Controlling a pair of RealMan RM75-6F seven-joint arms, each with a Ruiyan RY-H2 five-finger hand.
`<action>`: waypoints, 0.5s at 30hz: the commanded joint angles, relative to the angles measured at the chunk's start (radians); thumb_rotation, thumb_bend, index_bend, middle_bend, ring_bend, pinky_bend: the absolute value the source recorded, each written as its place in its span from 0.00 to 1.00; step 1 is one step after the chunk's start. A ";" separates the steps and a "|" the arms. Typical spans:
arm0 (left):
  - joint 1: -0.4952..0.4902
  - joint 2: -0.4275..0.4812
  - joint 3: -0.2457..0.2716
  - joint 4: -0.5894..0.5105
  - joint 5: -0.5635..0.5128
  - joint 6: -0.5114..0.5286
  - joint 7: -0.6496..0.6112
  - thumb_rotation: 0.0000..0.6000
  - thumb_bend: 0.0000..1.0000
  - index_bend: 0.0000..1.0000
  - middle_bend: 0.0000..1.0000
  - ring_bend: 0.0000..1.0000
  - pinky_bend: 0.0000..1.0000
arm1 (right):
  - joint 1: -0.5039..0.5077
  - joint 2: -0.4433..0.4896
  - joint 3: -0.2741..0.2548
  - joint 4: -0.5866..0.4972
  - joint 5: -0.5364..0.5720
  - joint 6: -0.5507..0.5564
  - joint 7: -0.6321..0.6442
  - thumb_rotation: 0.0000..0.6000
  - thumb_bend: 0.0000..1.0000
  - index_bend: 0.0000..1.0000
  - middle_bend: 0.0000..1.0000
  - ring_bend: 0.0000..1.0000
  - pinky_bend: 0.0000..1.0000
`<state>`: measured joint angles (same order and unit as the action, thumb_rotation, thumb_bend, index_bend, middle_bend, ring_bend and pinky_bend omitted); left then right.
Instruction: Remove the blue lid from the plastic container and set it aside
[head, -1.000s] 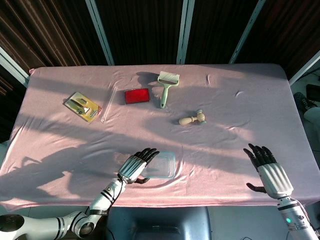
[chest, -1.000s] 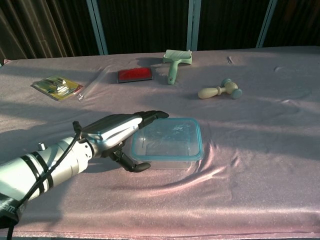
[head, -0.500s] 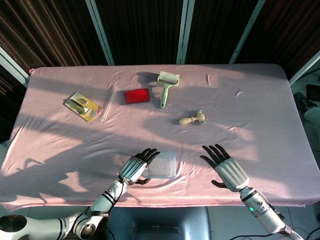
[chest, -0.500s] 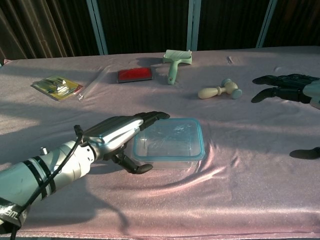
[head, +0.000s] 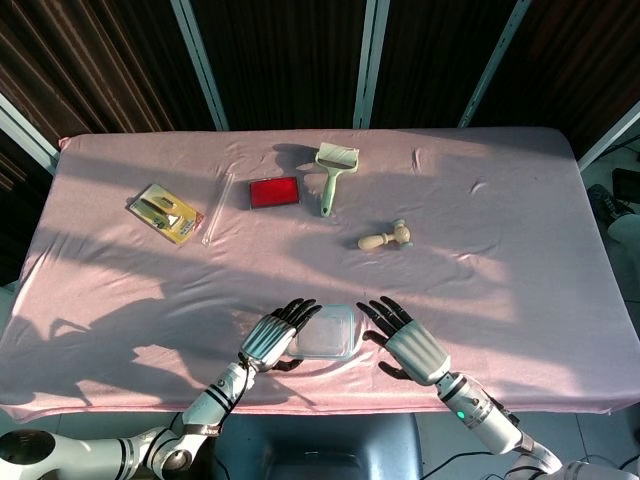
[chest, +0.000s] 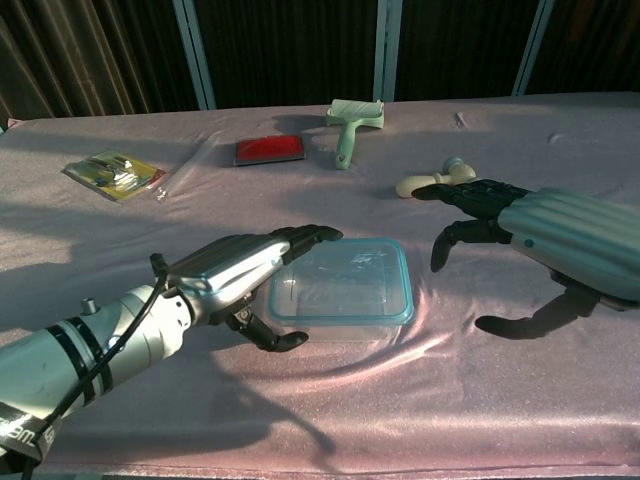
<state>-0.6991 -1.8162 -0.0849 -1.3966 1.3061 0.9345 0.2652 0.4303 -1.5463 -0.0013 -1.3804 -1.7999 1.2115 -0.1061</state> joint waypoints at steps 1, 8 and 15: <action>0.000 -0.001 0.001 0.001 0.002 0.001 -0.001 1.00 0.31 0.00 0.81 0.58 0.30 | 0.014 -0.030 -0.002 0.024 0.001 0.002 0.020 1.00 0.40 0.49 0.01 0.00 0.00; 0.005 -0.012 -0.003 0.014 0.018 0.038 0.018 1.00 0.32 0.00 0.82 0.57 0.30 | 0.039 -0.079 -0.004 0.068 0.004 0.008 0.058 1.00 0.40 0.50 0.03 0.00 0.00; 0.011 -0.014 -0.001 0.011 0.030 0.046 -0.016 1.00 0.32 0.00 0.82 0.57 0.29 | 0.057 -0.122 -0.009 0.118 0.013 0.018 0.124 1.00 0.40 0.52 0.04 0.00 0.00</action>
<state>-0.6891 -1.8303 -0.0869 -1.3849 1.3336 0.9817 0.2535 0.4816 -1.6599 -0.0077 -1.2701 -1.7918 1.2312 0.0052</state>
